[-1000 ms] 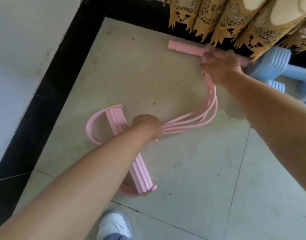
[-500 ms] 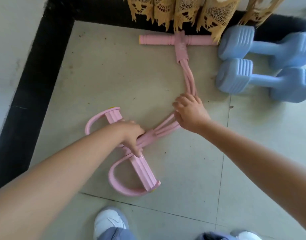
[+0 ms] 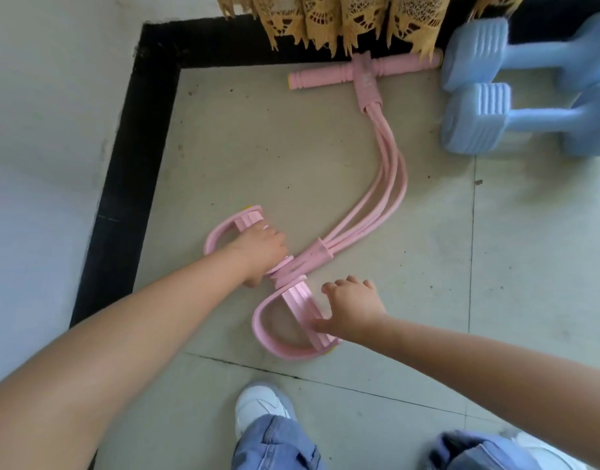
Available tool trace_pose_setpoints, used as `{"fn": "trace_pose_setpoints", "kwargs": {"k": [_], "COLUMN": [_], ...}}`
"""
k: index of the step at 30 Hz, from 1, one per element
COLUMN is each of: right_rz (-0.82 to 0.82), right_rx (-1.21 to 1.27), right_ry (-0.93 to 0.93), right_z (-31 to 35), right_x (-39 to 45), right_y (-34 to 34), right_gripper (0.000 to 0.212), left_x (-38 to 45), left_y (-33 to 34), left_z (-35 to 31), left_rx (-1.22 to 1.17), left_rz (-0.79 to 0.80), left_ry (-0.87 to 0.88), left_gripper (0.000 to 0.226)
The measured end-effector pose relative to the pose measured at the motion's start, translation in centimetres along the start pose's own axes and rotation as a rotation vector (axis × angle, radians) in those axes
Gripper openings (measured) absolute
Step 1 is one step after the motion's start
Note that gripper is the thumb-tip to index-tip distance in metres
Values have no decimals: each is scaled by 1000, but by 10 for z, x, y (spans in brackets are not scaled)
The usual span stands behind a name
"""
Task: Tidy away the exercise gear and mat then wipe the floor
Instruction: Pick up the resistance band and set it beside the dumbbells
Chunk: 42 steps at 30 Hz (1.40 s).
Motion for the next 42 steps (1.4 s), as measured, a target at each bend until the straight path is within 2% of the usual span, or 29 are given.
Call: {"fn": "trace_pose_setpoints", "kwargs": {"k": [5, 10, 14, 16, 17, 20, 24, 27, 29, 32, 42], "right_rz": [56, 119, -111, -211, -254, -376, -510, -553, -613, -698, -612], "right_rx": [-6, 311, 734, 959, 973, 769, 401, 201, 171, 205, 163], "right_ry": [14, 82, 324, 411, 413, 345, 335, 366, 399, 426, 326], "right_z": [0, -12, -62, -84, -92, -107, -125, -134, -142, -152, -157], "right_x": [-1, -4, 2, 4, 4, 0, -12, -16, -25, -41, -42], "right_y": [10, 8, -26, -44, -56, -110, -184, -213, -227, -235, -184], "right_gripper": [58, 55, 32, 19, 17, 26, 30, 29, 28, 26, 20], "left_x": [-7, -7, -9, -11, -16, -13, -1, 10, 22, 36, 82], "left_y": [7, 3, -8, -29, -37, -53, -82, -100, -104, -118, -117], "left_z": [1, 1, -1, -1, -1, 5, 18, 38, 51, 68, 86], "left_rx": [-85, -176, -192, -166, -153, -191, -308, -490, -589, -667, -759], "left_rz": [35, -5, -80, -309, -363, -548, -641, -600, -542, -541, -354], "left_ry": [12, 49, 81, 107, 97, 49, -72, -252, -343, -424, -482], "left_gripper": [46, 44, 36, 38, 41, 49, 54, 54, 51, 48, 40]}}
Point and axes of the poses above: each hand's wrist, its own x-axis towards the middle knuckle, its own y-axis out of the palm, z = x × y, the point moved 8 cm from there along x, towards the middle knuckle
